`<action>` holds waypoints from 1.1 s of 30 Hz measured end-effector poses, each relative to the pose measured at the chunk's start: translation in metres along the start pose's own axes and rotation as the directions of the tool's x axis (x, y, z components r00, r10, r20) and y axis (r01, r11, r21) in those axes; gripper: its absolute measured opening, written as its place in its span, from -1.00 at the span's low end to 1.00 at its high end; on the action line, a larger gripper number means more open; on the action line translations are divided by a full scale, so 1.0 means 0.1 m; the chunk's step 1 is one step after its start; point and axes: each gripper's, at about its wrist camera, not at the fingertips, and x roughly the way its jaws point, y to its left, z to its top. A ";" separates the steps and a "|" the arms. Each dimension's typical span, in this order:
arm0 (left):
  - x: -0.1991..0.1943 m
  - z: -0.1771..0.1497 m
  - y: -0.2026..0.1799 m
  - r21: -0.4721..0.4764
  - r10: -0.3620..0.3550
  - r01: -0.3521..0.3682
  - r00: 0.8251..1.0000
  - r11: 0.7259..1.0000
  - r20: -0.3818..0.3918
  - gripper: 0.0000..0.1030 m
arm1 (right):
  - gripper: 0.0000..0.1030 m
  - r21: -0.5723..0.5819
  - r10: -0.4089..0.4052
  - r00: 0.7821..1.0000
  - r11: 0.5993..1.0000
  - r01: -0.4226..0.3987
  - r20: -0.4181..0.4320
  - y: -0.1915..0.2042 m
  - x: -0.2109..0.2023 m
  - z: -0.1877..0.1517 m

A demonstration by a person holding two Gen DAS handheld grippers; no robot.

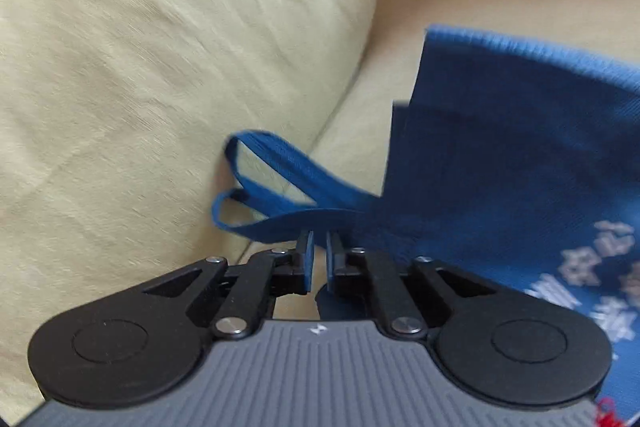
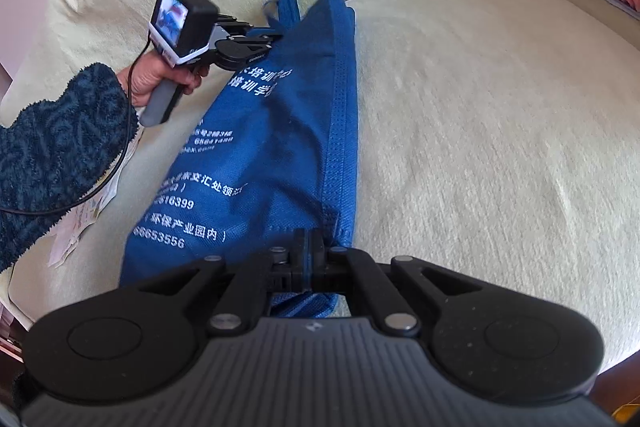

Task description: Fold shopping bag

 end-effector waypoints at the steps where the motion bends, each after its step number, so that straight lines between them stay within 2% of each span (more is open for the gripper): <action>1: -0.24 0.01 0.01 -0.046 -0.042 0.044 0.998 0.998 0.046 -0.87 | -1.00 0.001 -0.002 1.000 1.000 0.002 0.004 0.00 0.00 -0.01; 3: -0.93 -0.04 -0.06 -0.120 -0.191 0.209 0.971 0.971 0.146 -0.87 | -1.00 0.001 0.000 1.000 1.000 0.000 0.010 -0.01 0.00 -0.02; 5: -1.35 -0.17 -0.39 -0.056 -0.308 0.320 0.939 0.946 0.154 -0.83 | -1.00 0.005 0.007 1.000 1.000 -0.007 0.013 -0.03 0.01 -0.02; 7: -1.77 -0.30 -0.71 0.010 -0.422 0.425 0.894 0.905 0.154 -0.78 | -1.00 0.014 0.014 1.000 1.000 -0.014 0.013 -0.05 0.01 -0.02; 8: -1.93 -0.35 -0.85 0.039 -0.466 0.466 0.872 0.884 0.148 -0.62 | -1.00 0.014 0.015 1.000 1.000 -0.015 0.014 -0.05 0.00 -0.02; 9: -1.92 -0.38 -0.95 0.060 -0.478 0.474 0.870 0.878 0.120 -0.63 | -1.00 0.011 0.015 1.000 1.000 -0.015 0.017 -0.05 0.00 -0.03; 10: -1.90 -0.48 -1.15 0.090 -0.486 0.480 0.872 0.873 0.058 -0.63 | -1.00 0.006 0.013 1.000 1.000 -0.013 0.020 -0.05 0.00 -0.04; 11: -1.84 -0.55 -1.21 0.102 -0.476 0.471 0.879 0.876 0.035 -0.61 | -1.00 0.000 0.010 1.000 1.000 -0.010 0.022 -0.04 0.01 -0.04; 13: -1.70 -0.69 -1.18 0.094 -0.446 0.440 0.893 0.893 0.064 -0.61 | -1.00 -0.022 0.000 1.000 1.000 0.000 0.027 -0.02 0.03 -0.04; 14: -1.64 -0.66 -1.10 0.045 -0.434 0.432 0.899 0.901 0.057 -0.62 | -1.00 -0.030 -0.003 1.000 1.000 0.004 0.030 -0.01 0.04 -0.05; 15: -1.49 -0.59 -0.96 -0.021 -0.358 0.359 0.933 0.933 0.029 -0.63 | -1.00 -0.034 -0.004 0.999 0.999 0.006 0.033 0.00 0.05 -0.05; 16: -1.32 -0.52 -0.83 -0.049 -0.227 0.226 0.974 0.973 -0.023 -0.75 | -1.00 -0.037 -0.005 0.999 0.999 0.007 0.037 0.00 0.04 -0.06; 17: -1.27 -0.51 -0.75 -0.074 -0.179 0.176 0.983 0.982 -0.038 -0.80 | -1.00 -0.033 -0.005 0.999 0.999 0.007 0.039 0.00 0.04 -0.06; 18: -1.21 -0.46 -0.54 -0.147 -0.125 0.115 0.990 0.982 -0.062 -0.88 | -1.00 -0.024 -0.005 0.999 1.000 0.006 0.038 0.00 0.04 -0.06; 19: -1.27 -0.44 -0.46 -0.195 -0.148 0.136 0.988 0.971 -0.051 -0.88 | -1.00 -0.015 -0.005 0.999 1.000 0.006 0.038 -0.01 0.04 -0.06; 23: -1.75 -0.47 -0.66 -0.177 -0.284 0.284 0.958 0.942 0.031 -0.86 | -1.00 -0.011 -0.008 0.999 1.000 0.008 0.043 0.00 0.05 -0.06; 24: -1.78 -0.51 -0.82 -0.142 -0.290 0.287 0.957 0.947 -0.003 -0.83 | -1.00 -0.013 -0.009 0.999 1.000 0.010 0.043 0.00 0.05 -0.07; 25: -1.80 -0.56 -1.05 -0.108 -0.295 0.287 0.953 0.952 -0.072 -0.74 | -1.00 -0.013 -0.011 0.999 1.000 0.011 0.042 0.00 0.06 -0.07; 26: -1.82 -0.61 -1.26 -0.084 -0.285 0.276 0.949 0.957 -0.131 -0.75 | -1.00 -0.012 -0.011 0.999 1.000 0.012 0.040 0.00 0.07 -0.07; 27: -1.88 -0.65 -1.41 -0.093 -0.243 0.230 0.958 0.969 -0.155 -0.84 | -1.00 -0.011 -0.011 0.999 1.000 0.011 0.038 0.00 0.07 -0.07; 28: -1.98 -0.66 -1.47 -0.119 -0.205 0.187 0.965 0.975 -0.162 -0.86 | -1.00 -0.011 -0.012 0.999 1.000 0.012 0.036 0.00 0.08 -0.06; 29: -2.06 -0.64 -1.49 -0.167 -0.183 0.150 0.962 0.975 -0.204 -0.86 | -1.00 -0.017 -0.016 0.999 1.000 0.016 0.034 0.01 0.08 -0.06; 30: -2.13 -0.61 -1.50 -0.215 -0.169 0.118 0.957 0.969 -0.237 -0.86 | -1.00 -0.027 -0.022 0.999 0.999 0.023 0.034 0.02 0.08 -0.06; 33: -2.22 -0.45 -1.38 -0.365 -0.205 0.108 0.949 0.925 -0.239 -0.83 | -1.00 -0.061 -0.048 0.998 0.997 0.050 0.039 0.08 0.06 -0.06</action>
